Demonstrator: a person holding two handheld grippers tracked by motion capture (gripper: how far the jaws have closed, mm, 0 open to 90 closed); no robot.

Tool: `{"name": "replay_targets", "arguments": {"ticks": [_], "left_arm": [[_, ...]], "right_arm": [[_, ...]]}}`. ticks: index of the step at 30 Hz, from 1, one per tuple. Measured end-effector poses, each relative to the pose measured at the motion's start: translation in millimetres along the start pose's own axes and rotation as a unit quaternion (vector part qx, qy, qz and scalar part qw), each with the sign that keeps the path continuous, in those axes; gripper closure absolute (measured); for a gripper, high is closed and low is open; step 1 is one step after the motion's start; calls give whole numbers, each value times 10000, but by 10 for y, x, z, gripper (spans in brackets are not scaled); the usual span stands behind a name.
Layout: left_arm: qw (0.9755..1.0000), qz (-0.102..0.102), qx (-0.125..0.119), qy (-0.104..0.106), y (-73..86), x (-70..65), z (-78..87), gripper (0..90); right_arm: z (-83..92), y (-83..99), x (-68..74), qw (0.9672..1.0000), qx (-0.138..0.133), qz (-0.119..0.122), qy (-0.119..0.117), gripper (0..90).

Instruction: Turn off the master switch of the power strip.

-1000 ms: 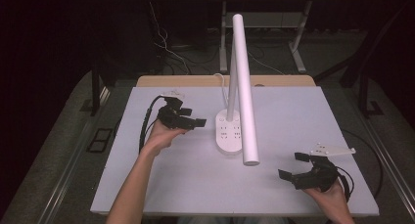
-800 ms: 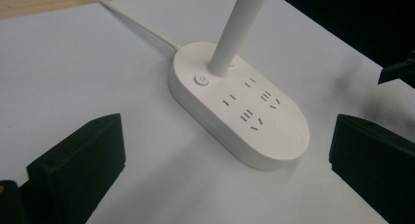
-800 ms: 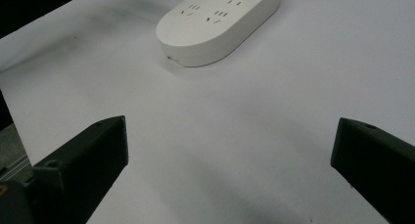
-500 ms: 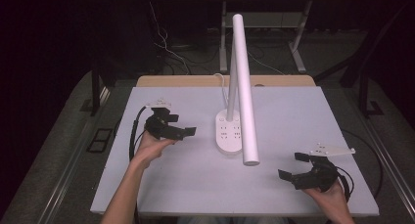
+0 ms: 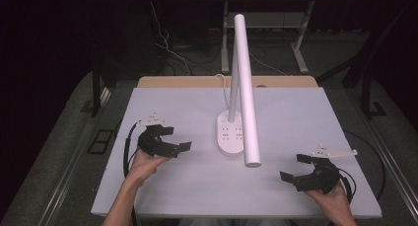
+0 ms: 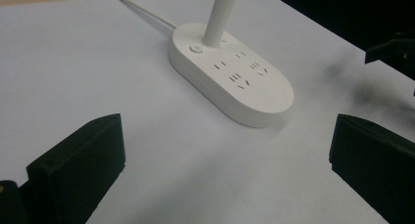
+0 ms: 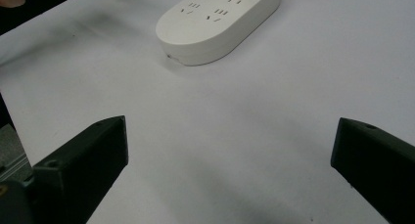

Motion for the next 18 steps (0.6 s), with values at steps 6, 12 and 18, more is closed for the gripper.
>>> {"name": "replay_targets", "arguments": {"ticks": [6,12,18], "left_arm": [[9999,20,-101,-31,114,-68,127,0],[9997,109,-231,-54,283,-137,208,0],[9998,54,-203,5,423,-254,218,0]], "right_arm": [[-5,5,7,10000,29,-4,2,0],[-14,4,12,10000,24,16,-11,0],[-18,7,44,10000,54,13,-48,0]]}}
Point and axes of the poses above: each handheld gripper's, and its own axes: z roughly backward along the jaws, y roughly out of its underside, x roughly to its left, the point moved 10 cm from there along -z, roughly forward along the jaws, and after that the axes turned 6 degrees about -x, right-handed, at the moved point
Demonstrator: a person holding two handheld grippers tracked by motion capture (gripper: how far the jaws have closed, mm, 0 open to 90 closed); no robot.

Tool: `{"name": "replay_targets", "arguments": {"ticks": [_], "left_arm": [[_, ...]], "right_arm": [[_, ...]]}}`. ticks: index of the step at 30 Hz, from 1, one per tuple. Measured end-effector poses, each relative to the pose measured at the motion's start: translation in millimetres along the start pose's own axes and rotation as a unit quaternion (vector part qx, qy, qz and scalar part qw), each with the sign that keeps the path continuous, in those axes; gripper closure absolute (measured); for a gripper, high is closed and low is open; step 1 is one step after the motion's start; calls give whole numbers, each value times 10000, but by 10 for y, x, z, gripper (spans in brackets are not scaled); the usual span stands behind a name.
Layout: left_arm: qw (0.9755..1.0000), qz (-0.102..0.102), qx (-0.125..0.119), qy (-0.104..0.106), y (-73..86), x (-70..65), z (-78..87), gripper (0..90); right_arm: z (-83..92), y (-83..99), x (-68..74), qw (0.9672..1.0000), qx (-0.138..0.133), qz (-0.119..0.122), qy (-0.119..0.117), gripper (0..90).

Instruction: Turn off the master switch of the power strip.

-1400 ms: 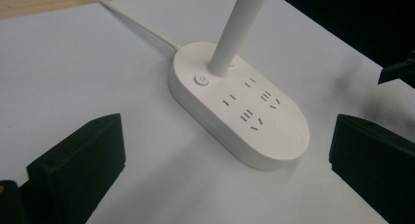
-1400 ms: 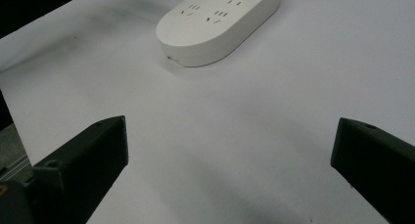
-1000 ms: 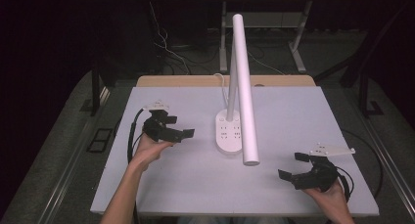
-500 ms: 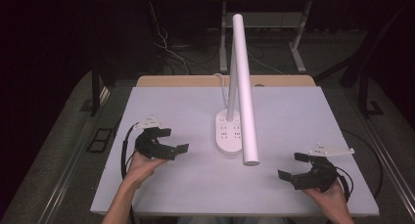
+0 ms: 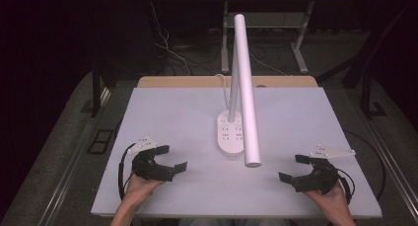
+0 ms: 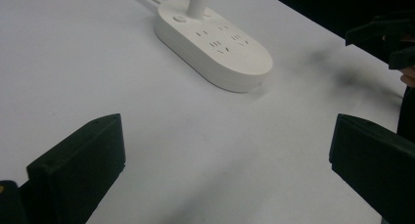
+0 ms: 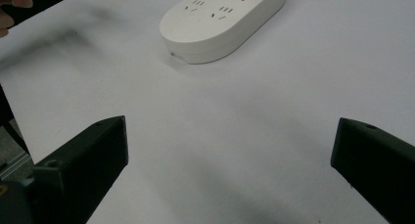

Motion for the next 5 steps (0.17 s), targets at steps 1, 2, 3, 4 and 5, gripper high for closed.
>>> {"name": "replay_targets", "arguments": {"ticks": [1,2,3,4,5], "left_arm": [[10000,-8,4,17,12,-16,0,0],[10000,-2,-31,30,18,-30,-8,0],[10000,-2,-33,34,26,-35,-13,0],[10000,-10,-23,42,34,-40,-17,0],[10000,-12,-26,28,37,-43,-22,0]], "right_arm": [[-1,-2,4,10000,-8,1,-7,0],[-1,-2,9,10000,-5,0,-15,0],[-3,-3,8,10000,-10,17,-12,0],[-3,-2,12,10000,-3,16,-20,0],[-5,-1,15,10000,-2,5,-26,0]]}}
Point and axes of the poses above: each handheld gripper's, and its own axes: z roughly backward along the jaws, y roughly out of its underside, x roughly to its left, the point moved 10 cm from there along -z, roughly forward along the jaws, and after that the axes turned 6 degrees about -x, right-handed, at the moved point
